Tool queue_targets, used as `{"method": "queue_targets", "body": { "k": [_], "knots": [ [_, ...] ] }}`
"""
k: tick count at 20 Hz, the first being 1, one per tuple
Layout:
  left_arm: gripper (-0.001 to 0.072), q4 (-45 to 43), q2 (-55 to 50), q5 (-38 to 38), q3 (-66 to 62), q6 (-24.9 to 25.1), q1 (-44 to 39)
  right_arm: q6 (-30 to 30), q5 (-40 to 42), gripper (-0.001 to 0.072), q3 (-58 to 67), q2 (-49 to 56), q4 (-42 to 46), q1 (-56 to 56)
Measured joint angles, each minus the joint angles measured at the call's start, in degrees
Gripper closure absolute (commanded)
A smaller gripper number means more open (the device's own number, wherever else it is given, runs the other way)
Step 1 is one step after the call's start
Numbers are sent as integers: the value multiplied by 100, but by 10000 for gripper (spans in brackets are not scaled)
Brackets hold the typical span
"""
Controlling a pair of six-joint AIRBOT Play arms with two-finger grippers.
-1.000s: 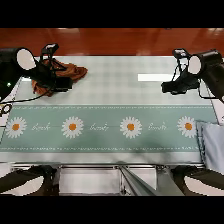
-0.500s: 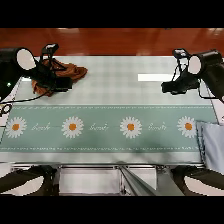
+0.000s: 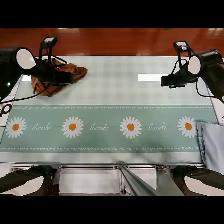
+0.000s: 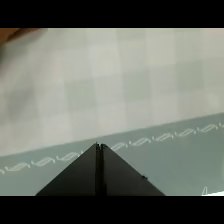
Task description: Fold the shirts.
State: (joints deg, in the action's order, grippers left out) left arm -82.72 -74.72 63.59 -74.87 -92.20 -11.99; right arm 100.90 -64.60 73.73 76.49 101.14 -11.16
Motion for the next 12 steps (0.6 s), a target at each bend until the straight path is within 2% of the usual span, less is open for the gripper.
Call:
{"method": "queue_targets", "body": {
  "k": [1,2,3,4,8,12],
  "knots": [
    [662,-17,0,-271,-46,55,46,28,96,292,0,0,68,0],
    [536,-42,0,-546,-109,133,111,61,151,292,0,0,144,0],
    [247,-59,0,-796,-179,227,181,79,149,292,-11,0,216,0],
    [202,-70,0,-1069,-254,341,262,98,125,292,-42,0,280,0],
    [203,-527,-59,-2162,-431,667,686,140,0,293,-468,0,334,-2],
    [207,-859,-492,-2363,-479,778,1252,181,81,294,-1115,0,-11,-7]
  ]
}}
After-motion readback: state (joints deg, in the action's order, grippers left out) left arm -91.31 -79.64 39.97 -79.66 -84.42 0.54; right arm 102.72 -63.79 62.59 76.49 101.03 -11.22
